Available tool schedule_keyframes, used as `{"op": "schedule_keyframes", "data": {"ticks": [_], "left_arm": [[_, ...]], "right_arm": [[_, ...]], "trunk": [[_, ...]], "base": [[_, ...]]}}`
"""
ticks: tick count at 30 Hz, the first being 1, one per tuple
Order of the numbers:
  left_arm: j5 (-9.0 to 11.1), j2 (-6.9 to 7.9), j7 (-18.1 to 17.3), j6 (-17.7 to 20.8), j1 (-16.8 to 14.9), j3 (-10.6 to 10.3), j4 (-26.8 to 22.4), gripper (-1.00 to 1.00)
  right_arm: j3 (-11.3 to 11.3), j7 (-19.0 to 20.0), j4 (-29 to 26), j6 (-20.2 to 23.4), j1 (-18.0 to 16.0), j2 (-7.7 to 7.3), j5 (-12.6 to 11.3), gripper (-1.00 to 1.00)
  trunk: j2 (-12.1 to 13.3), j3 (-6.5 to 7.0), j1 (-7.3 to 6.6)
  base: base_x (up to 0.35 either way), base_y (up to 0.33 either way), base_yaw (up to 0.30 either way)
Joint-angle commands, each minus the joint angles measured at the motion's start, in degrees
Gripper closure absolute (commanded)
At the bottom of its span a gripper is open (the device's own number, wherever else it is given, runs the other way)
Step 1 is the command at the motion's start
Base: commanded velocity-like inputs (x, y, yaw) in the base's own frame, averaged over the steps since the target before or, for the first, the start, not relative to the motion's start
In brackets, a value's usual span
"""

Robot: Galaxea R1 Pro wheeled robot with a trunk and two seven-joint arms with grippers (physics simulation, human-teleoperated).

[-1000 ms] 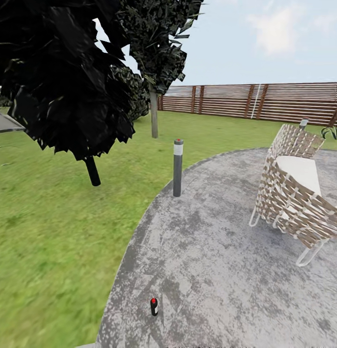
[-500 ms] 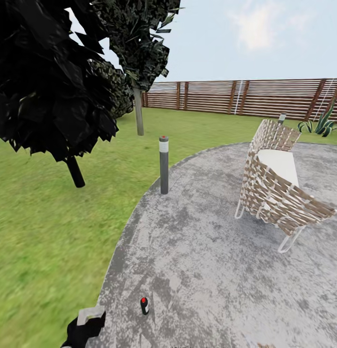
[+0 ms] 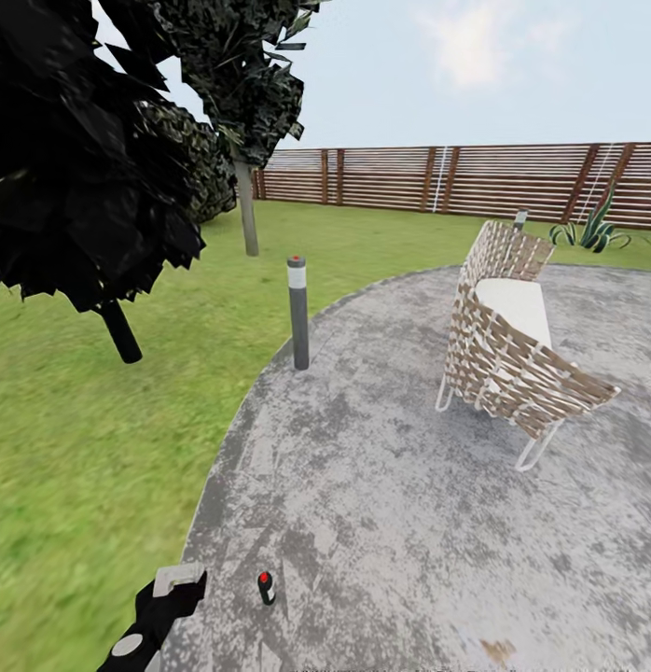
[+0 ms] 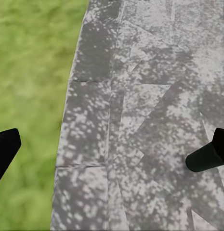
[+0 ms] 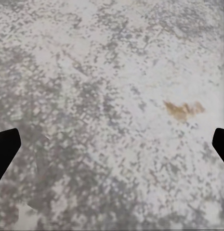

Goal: In the garden, pick up the pesticide atomizer on the floor and spray pesticide onto both trees until each tree trunk is fully covered.

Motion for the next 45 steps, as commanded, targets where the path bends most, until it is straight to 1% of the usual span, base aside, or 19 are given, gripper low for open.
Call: {"op": "schedule_keyframes", "data": {"ticks": [1, 7, 15, 19, 23, 24, 26, 27, 28, 31, 33, 35, 37, 45], "left_arm": [[0.0, 0.02, 0.0, -0.2, -0.1, 0.1, 0.0, -1.00], [0.0, 0.06, 0.0, -0.2, -0.2, 0.1, 0.0, -1.00], [0.0, 0.00, -0.3, -0.2, -0.1, 0.1, 0.1, -1.00], [0.0, -0.02, -0.4, -0.2, 0.0, 0.1, 0.1, -1.00], [0.0, -0.06, -0.5, -0.2, 0.0, 0.1, 0.1, -1.00], [0.0, -0.13, -0.5, -0.2, -0.1, 0.1, 0.1, -1.00], [0.0, -0.18, -0.3, -0.2, -0.2, 0.0, 0.1, -1.00], [0.0, -0.19, -0.3, -0.2, -0.2, 0.0, 0.0, -1.00], [0.0, -0.19, -0.3, -0.2, -0.2, 0.0, 0.0, -1.00], [0.0, -0.16, -0.4, -0.2, -0.2, 0.0, 0.0, -1.00], [0.0, -0.18, -0.4, -0.1, -0.2, 0.0, 0.0, -1.00], [0.0, -0.19, -0.5, 0.0, -0.2, 0.0, 0.0, -1.00], [0.0, -0.20, -0.4, 0.1, -0.3, 0.0, 0.0, -1.00], [0.0, -0.14, -0.1, 0.2, -0.3, 0.0, 0.0, -1.00]], "right_arm": [[0.0, 0.0, 0.0, -0.2, 0.0, 0.00, 0.0, -1.00], [0.0, 0.0, 0.0, -0.2, 0.0, 0.00, 0.0, -1.00], [-0.1, 0.0, 0.0, -0.2, 0.0, 0.00, 0.0, -1.00], [-0.1, 0.0, -0.2, -0.2, 0.0, -0.04, -0.1, -1.00], [-0.1, -0.1, -2.7, -0.2, 0.0, -0.02, -0.1, -1.00], [-0.1, -0.1, -5.1, 0.1, -0.1, -0.03, 0.0, -1.00], [-0.1, -0.3, -10.9, 1.6, -1.1, -0.16, 0.1, -1.00], [-0.1, -0.6, -13.3, 3.3, -1.9, -0.20, 0.1, -1.00], [-0.1, -1.2, -16.3, 7.0, -3.5, -0.23, 0.1, -1.00], [0.0, -2.3, -19.6, 14.4, -7.2, -0.25, 0.0, -1.00], [0.0, -2.6, -20.4, 16.9, -10.0, -0.25, 0.0, -1.00], [0.0, -2.6, -20.8, 17.9, -11.9, -0.26, -0.1, -1.00], [0.1, -2.5, -20.9, 18.4, -12.8, -0.18, -0.1, -1.00], [0.4, -2.5, -20.8, 18.7, -13.2, 0.06, 0.0, -1.00]], "trunk": [[0.0, -0.14, -0.01], [0.0, -0.61, -0.01], [0.0, -0.88, -0.01], [0.0, -0.92, -0.01], [0.0, -0.93, -0.01], [0.0, -0.93, -0.01], [0.0, -0.93, -0.01], [0.0, -0.93, -0.01], [0.0, -0.93, -0.01], [0.0, -0.93, -0.01], [0.0, -0.93, -0.01], [0.0, -0.93, -0.01], [0.0, -0.93, -0.01], [0.0, -0.93, -0.01]], "base": [[0.000, 0.000, -0.096], [0.000, 0.000, -0.149], [0.000, 0.008, -0.271], [0.000, 0.140, -0.275], [0.000, 0.251, -0.090], [0.000, 0.144, -0.025], [0.000, 0.060, -0.011], [0.000, 0.030, -0.005], [0.000, 0.015, -0.003], [0.000, 0.007, -0.001], [0.000, 0.002, 0.000], [0.000, 0.001, 0.000], [0.000, 0.000, 0.000], [0.000, 0.000, 0.000]]}}
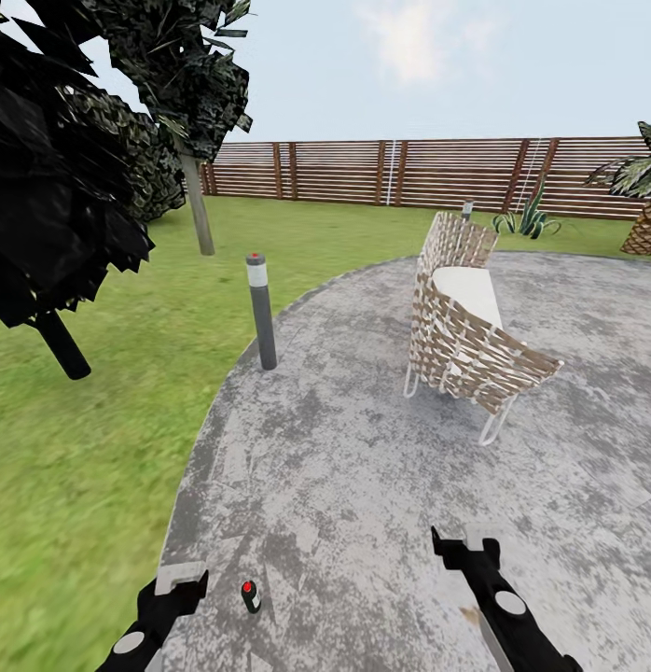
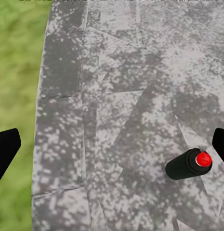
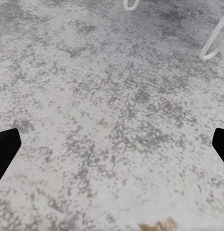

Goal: In the garden, pick up the pesticide atomizer on the floor and spray pesticide onto both trees until each tree trunk is fully covered.

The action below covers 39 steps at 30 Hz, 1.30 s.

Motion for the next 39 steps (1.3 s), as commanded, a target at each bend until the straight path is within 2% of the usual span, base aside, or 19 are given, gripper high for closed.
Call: {"op": "schedule_keyframes", "data": {"ticks": [1, 20, 31, 39], "left_arm": [[0.0, 0.04, 0.0, -0.2, -0.1, 0.1, 0.0, -1.00], [0.2, 0.10, -0.5, -0.3, -0.1, 0.1, -0.7, -1.00], [0.2, 0.08, -0.5, -0.3, -0.1, 0.1, -0.7, -1.00], [0.2, -0.01, -0.5, -0.3, -0.1, 0.0, -0.7, -1.00]], "right_arm": [[0.1, -0.2, 0.1, -0.1, 0.0, 0.01, 0.0, -1.00], [0.1, -0.1, 0.2, -0.1, -0.1, 0.02, 0.1, -1.00], [0.1, -0.1, 0.2, -0.1, -0.1, 0.02, 0.1, -1.00], [0.1, -0.2, -0.1, -0.1, 0.0, 0.02, 0.1, -1.00]], "trunk": [[0.0, -0.04, -0.01], [0.0, -0.02, -0.01], [0.0, -0.02, -0.01], [0.0, -0.02, -0.01]], "base": [[0.000, 0.000, -0.060], [0.000, 0.002, -0.248], [0.000, 0.255, -0.264], [0.000, 0.030, -0.118]]}}
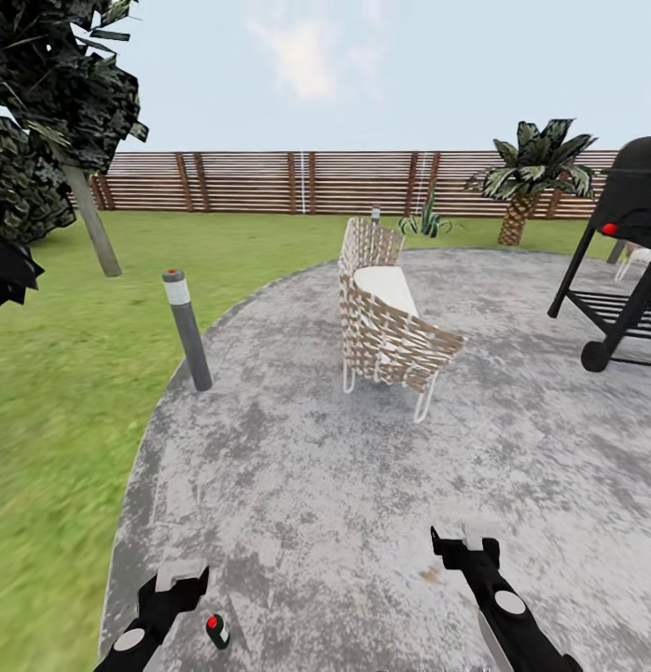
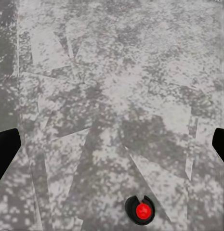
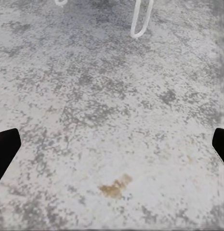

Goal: In the garden, pick up the pesticide atomizer on the floor and spray pesticide onto both trees until each tree trunk is fully covered.

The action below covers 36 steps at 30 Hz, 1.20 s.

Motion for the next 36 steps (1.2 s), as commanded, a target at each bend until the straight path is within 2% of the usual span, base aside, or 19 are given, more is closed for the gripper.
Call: {"op": "schedule_keyframes", "data": {"ticks": [1, 5, 36], "left_arm": [[0.0, -0.01, 0.0, -0.2, 0.0, 0.1, 0.0, -1.00], [0.0, 0.01, 0.0, -0.1, 0.0, 0.1, 0.0, -1.00], [0.0, 0.01, 0.1, 0.0, -0.1, 0.3, 0.7, -1.00]], "right_arm": [[0.1, -0.2, 0.0, -0.2, -0.1, -0.01, 0.0, -1.00], [0.1, -0.2, 0.0, -0.2, 0.0, -0.01, 0.0, -1.00], [0.1, -0.2, -0.2, -0.2, 0.0, -0.01, 0.0, -1.00]], "trunk": [[0.0, -0.04, -0.01], [0.0, -0.04, -0.01], [-12.5, -5.76, 6.80]], "base": [[0.000, 0.003, -0.246], [0.000, 0.001, -0.134], [0.000, 0.000, -0.003]]}}
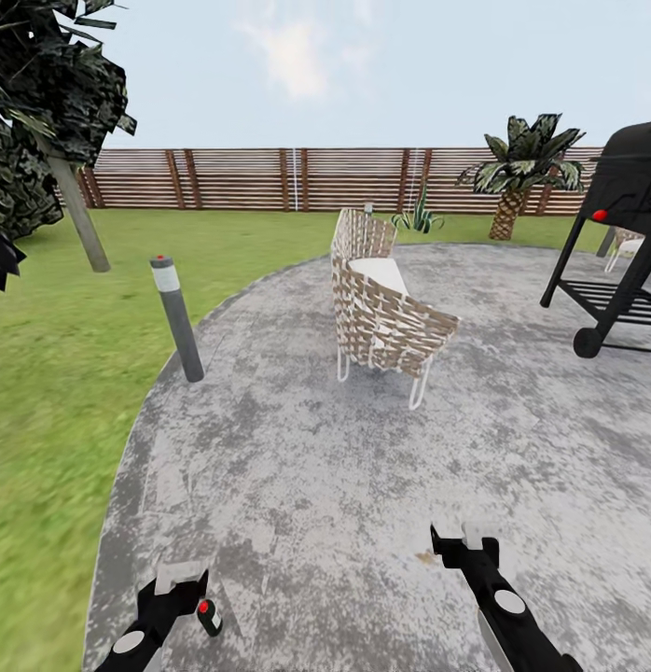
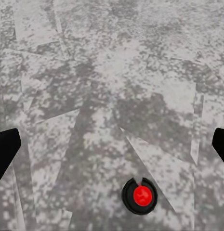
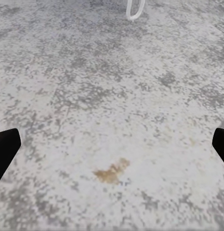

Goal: In the garden, pick up the pesticide atomizer on the floor and spray pesticide onto both trees until each tree trunk is fully covered.

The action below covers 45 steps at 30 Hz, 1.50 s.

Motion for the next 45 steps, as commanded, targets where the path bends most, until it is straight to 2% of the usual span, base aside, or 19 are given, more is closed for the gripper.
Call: {"op": "schedule_keyframes", "data": {"ticks": [1, 9, 11, 19, 26, 36, 45], "left_arm": [[0.0, -0.01, 0.0, -0.2, 0.0, 0.1, 0.1, -1.00], [0.0, -0.07, 0.2, -0.2, 0.0, 0.2, 0.1, -1.00], [0.0, -0.09, 0.3, -0.2, 0.0, 0.2, 0.1, -1.00], [0.1, -0.06, 0.3, -0.7, 0.1, 0.4, 0.1, -1.00], [-0.1, -0.24, 0.5, -0.7, 0.1, 0.2, 0.1, -1.00], [0.4, -0.03, -0.1, -0.9, 0.1, 0.4, 0.1, -1.00], [0.6, 0.06, -0.2, -1.0, 0.1, 0.6, 0.1, -1.00]], "right_arm": [[0.1, -0.2, 0.0, -0.2, 0.0, -0.01, 0.0, -1.00], [0.0, -0.2, 0.0, -0.2, 0.0, -0.01, 0.0, -1.00], [0.0, -0.2, 0.0, -0.2, 0.0, -0.01, 0.0, -1.00], [0.0, -0.2, 0.0, -0.2, 0.0, -0.01, 0.0, -1.00], [0.0, -0.2, 0.0, -0.2, 0.0, -0.01, 0.0, -1.00], [0.0, -0.2, 0.0, -0.2, 0.0, -0.01, 0.0, -1.00], [0.0, -0.2, 0.0, -0.2, 0.0, -0.01, 0.0, -1.00]], "trunk": [[-0.4, -0.29, 0.21], [-3.6, -2.39, 1.97], [-3.7, -3.02, 2.02], [-3.7, -3.74, 2.02], [-3.7, -4.25, 2.02], [-3.7, -4.30, 2.02], [-3.7, -4.30, 2.02]], "base": [[0.000, 0.000, 0.000], [0.000, 0.000, 0.000], [0.000, 0.000, 0.000], [0.000, -0.014, 0.000], [0.000, -0.233, 0.108], [0.000, -0.135, 0.016], [0.000, -0.002, 0.184]]}}
